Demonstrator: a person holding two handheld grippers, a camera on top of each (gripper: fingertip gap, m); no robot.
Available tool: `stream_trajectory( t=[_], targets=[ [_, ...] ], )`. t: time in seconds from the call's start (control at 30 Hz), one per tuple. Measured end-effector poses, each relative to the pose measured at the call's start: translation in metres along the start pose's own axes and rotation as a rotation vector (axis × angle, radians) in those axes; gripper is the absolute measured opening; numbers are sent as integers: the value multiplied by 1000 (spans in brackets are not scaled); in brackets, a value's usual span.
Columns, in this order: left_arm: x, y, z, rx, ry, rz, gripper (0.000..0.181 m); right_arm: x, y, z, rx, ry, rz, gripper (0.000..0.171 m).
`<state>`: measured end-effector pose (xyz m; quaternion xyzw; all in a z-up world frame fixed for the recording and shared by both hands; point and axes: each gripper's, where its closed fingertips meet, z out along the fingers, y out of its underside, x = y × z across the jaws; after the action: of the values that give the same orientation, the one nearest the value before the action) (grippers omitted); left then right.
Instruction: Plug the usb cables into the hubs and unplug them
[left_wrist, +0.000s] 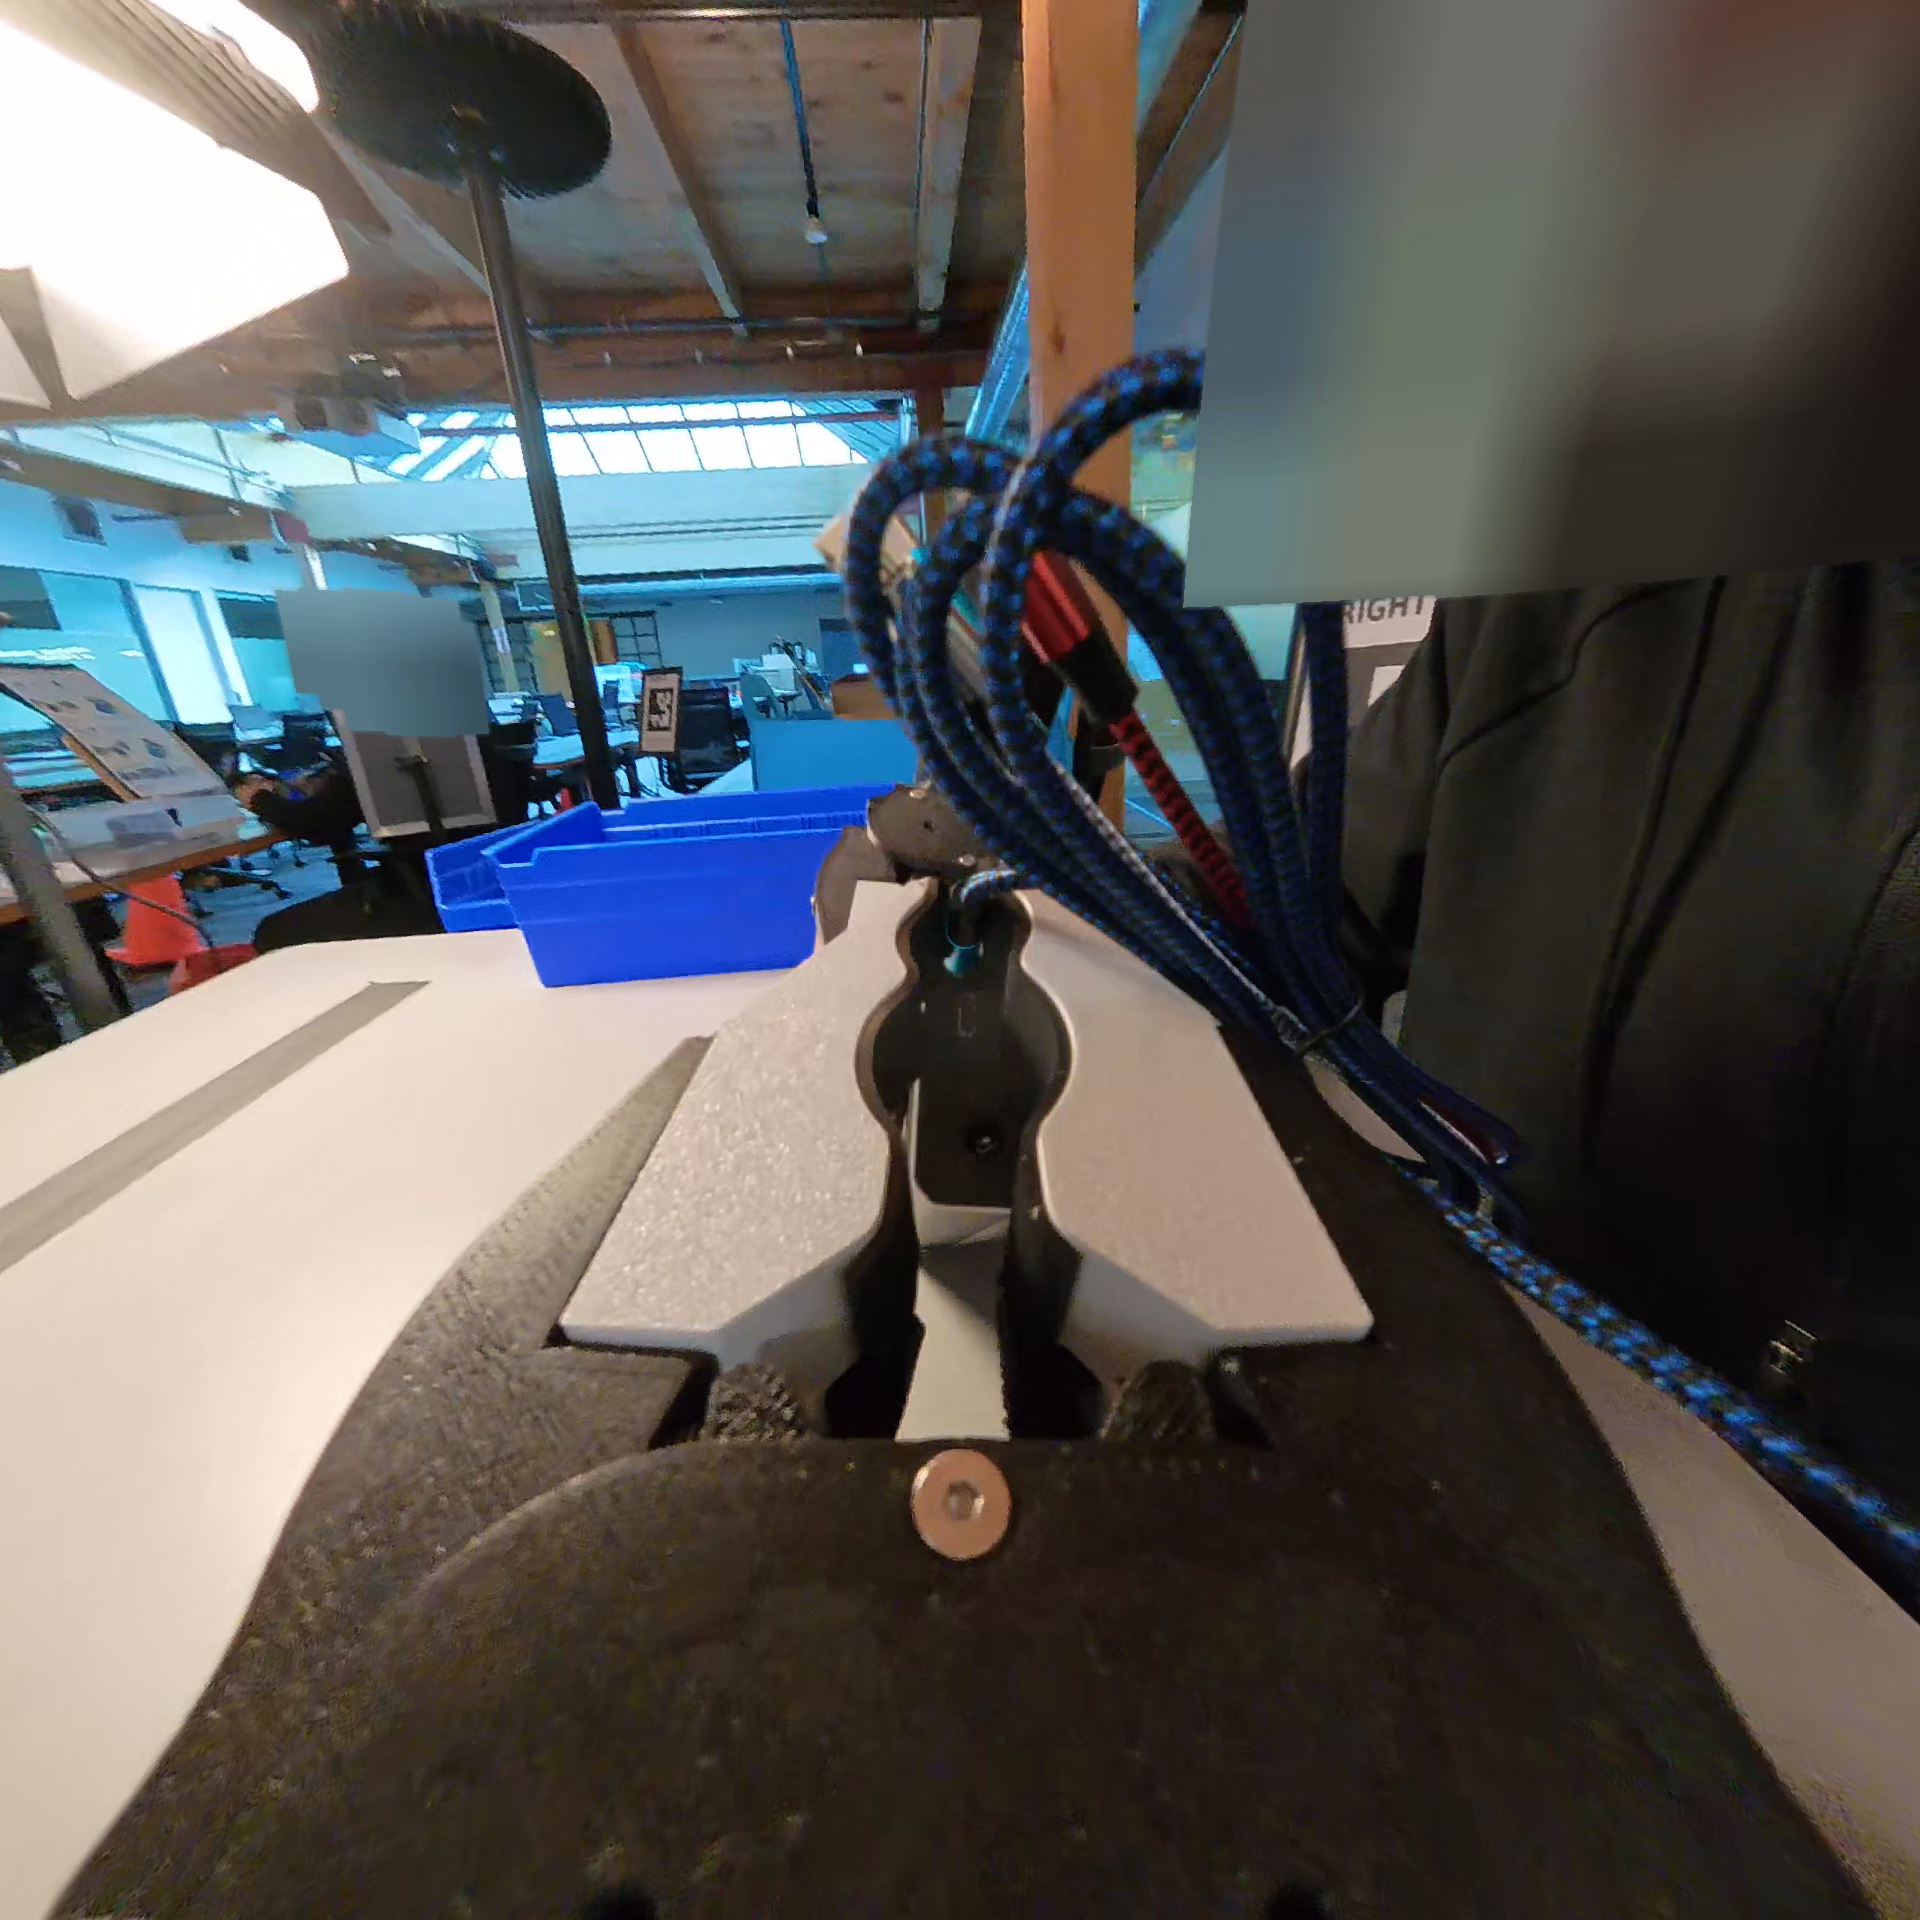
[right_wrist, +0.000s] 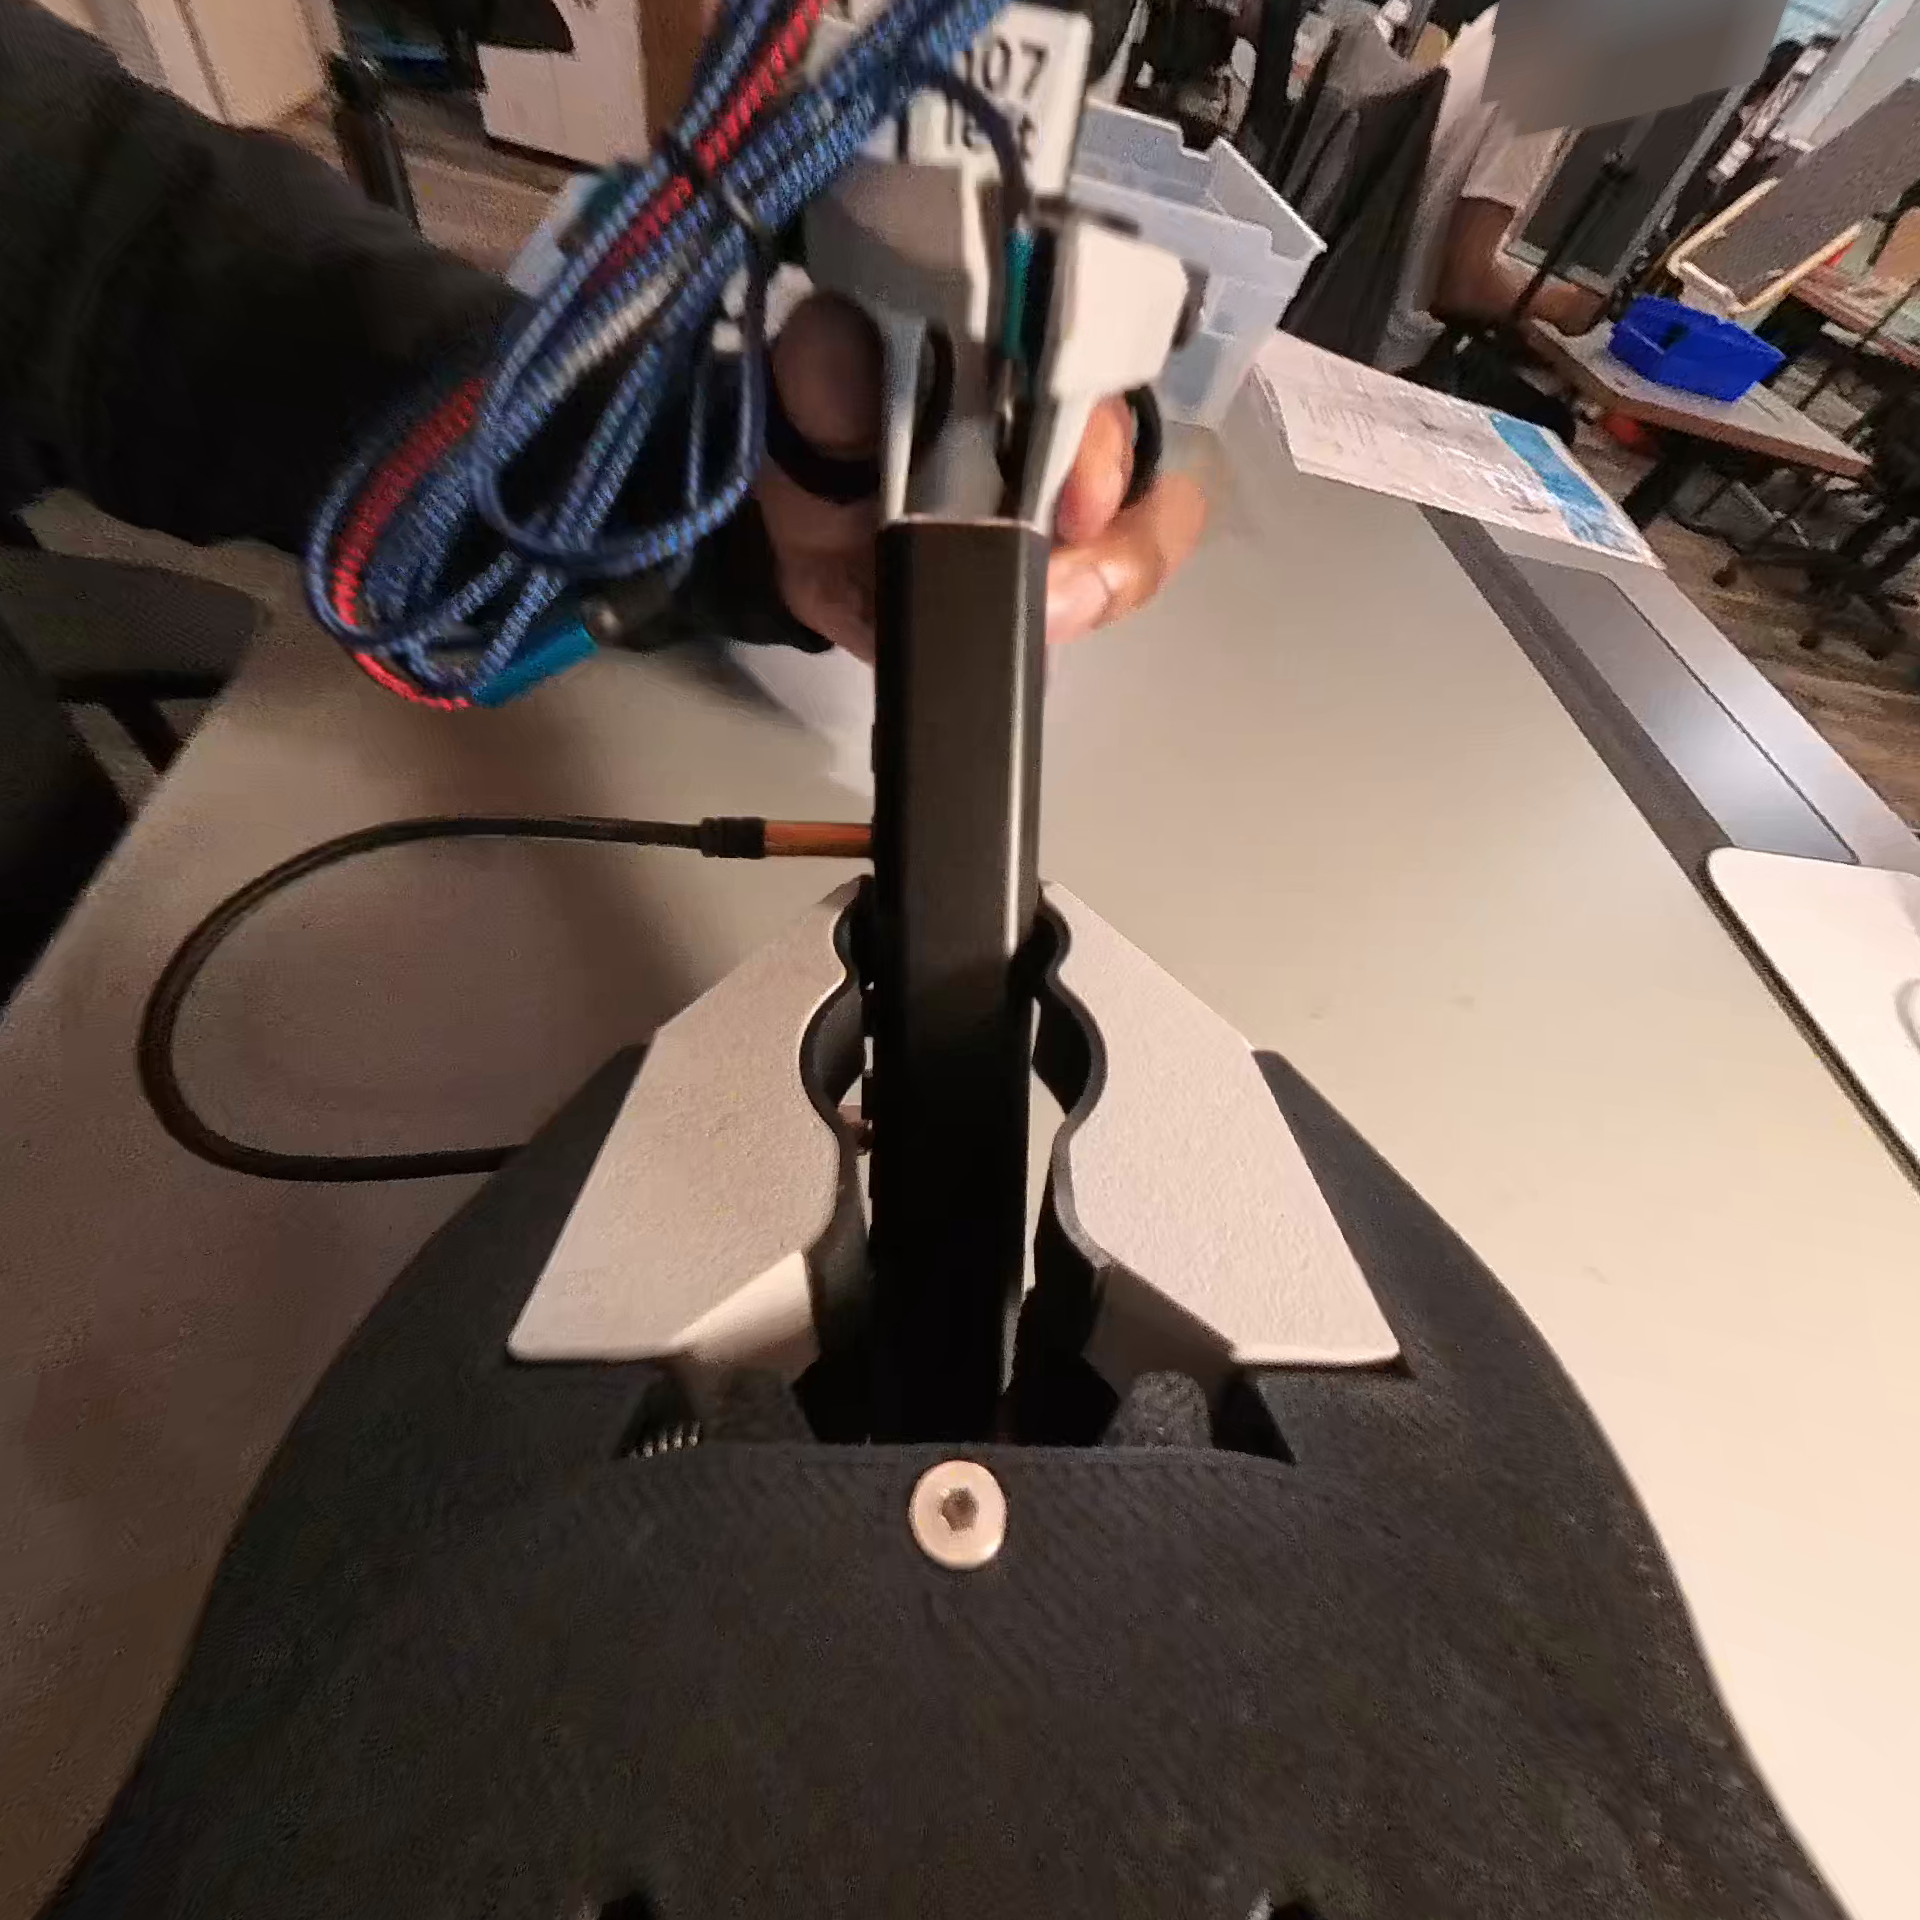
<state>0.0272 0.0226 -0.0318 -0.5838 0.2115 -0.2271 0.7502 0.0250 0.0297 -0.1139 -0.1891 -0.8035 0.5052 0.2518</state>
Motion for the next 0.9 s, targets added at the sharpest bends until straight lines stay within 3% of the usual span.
stream_trajectory(
  t=[0.47,0.9],
  targets=[
    [-1,7,2,43,38,-93,9,-4,-8,1,74,-63,127,26],
    [10,4,7,-102,16,106,9,-8,-10,0,-35,-18,47,26]
  ],
)
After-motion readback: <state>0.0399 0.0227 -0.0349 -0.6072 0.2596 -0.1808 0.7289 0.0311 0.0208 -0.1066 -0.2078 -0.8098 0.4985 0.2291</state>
